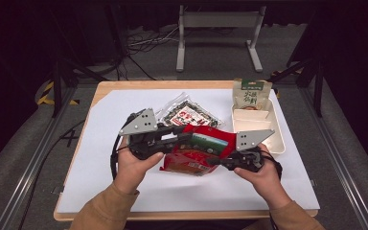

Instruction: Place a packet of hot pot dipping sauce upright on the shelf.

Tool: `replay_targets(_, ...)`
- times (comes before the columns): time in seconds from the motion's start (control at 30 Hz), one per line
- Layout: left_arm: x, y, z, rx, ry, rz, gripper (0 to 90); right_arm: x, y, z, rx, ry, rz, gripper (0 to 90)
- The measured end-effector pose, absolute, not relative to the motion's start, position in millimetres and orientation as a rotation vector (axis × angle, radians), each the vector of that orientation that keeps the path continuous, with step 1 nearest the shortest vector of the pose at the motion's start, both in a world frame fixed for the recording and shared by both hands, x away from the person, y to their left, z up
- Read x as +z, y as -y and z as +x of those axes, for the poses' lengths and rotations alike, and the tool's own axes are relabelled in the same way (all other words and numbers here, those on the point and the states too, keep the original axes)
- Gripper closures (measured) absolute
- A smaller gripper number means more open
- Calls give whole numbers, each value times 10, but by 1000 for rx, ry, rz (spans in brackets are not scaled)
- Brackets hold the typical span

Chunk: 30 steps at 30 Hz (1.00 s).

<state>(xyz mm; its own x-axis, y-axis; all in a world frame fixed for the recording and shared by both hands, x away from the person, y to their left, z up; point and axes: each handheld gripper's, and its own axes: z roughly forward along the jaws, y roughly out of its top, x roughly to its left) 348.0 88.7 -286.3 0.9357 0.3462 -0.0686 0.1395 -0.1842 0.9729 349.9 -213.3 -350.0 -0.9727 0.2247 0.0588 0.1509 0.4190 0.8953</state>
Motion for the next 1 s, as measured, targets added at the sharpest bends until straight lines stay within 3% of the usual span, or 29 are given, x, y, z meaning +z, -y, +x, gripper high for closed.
replay_targets(0.17,-2855,-957,3534,155,-373,1712,474,-3419,2225,3517,1557,-2594,368,887)
replay_targets(0.3,-2866,-961,3543,231,-393,1780,413,-3316,2300,3548,1493,-2599,385,887)
replay_targets(0.6,-2895,-1080,3618,251,-440,1806,339,-3117,2456,3594,1413,-2586,412,887)
replay_targets(1.0,-2932,-1211,3717,291,-509,1815,307,-2798,2705,3696,1343,-2521,469,887)
